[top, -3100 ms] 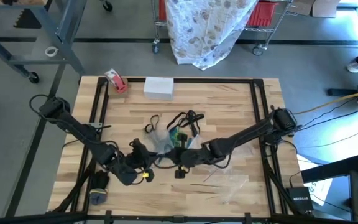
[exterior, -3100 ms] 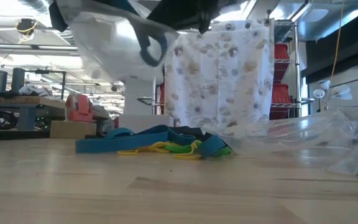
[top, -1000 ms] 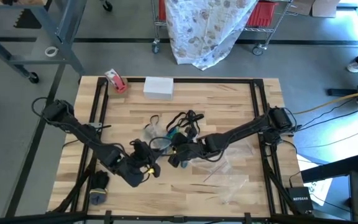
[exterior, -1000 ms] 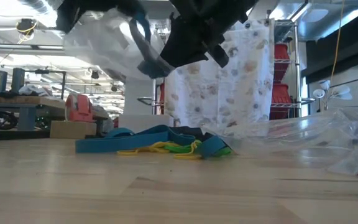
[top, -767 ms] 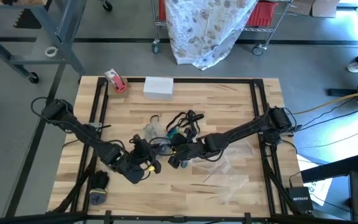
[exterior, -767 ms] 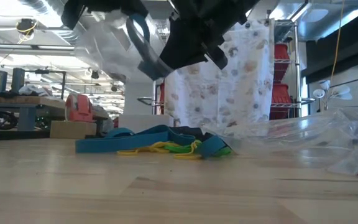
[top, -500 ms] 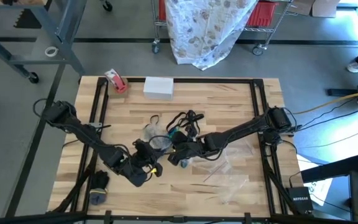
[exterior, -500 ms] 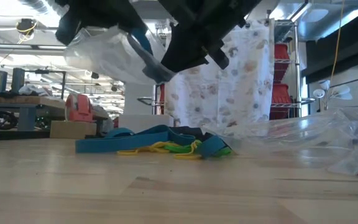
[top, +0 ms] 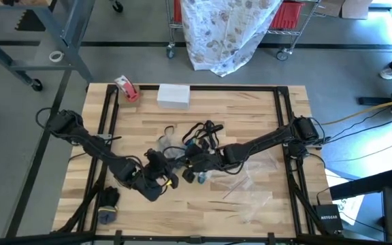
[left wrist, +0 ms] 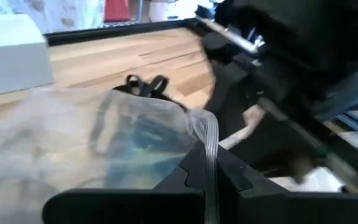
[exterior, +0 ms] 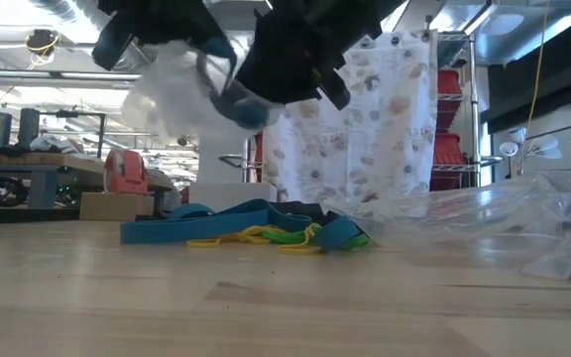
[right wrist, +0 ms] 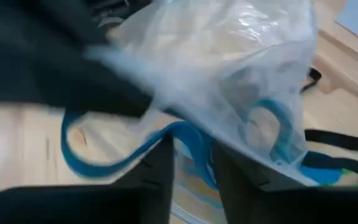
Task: Sort rubber bands
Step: Put the blue rubber band into the transparent zip bag
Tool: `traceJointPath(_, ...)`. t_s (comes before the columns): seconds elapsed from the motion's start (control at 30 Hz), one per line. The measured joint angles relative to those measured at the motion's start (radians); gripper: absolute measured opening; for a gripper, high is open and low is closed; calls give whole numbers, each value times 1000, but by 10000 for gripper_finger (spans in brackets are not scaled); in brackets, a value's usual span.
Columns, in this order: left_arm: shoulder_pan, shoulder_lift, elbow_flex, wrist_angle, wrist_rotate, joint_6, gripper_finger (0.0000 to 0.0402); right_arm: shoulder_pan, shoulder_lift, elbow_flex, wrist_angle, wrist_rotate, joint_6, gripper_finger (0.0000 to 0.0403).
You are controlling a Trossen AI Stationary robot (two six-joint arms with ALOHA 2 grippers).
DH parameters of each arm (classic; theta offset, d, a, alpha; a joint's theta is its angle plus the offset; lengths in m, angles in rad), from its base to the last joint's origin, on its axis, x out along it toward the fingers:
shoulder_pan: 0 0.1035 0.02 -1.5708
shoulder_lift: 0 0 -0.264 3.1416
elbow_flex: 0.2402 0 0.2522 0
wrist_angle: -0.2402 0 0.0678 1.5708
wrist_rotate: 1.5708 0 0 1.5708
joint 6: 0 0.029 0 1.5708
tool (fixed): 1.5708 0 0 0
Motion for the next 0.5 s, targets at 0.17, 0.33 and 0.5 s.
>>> traceJointPath(0.17, -2, 0, 0, -109, 22, -146, 0, 0, -26, 0, -55, 18, -3, 161)
traceJointPath(0.33, -10, -3, 0, -123, 47, -175, 0, 1, -74, 0, -56, -16, -139, 177)
traceJointPath(0.5, -15, -37, 0, -124, 69, -172, 0, 22, -113, 1, -58, -175, -446, 172)
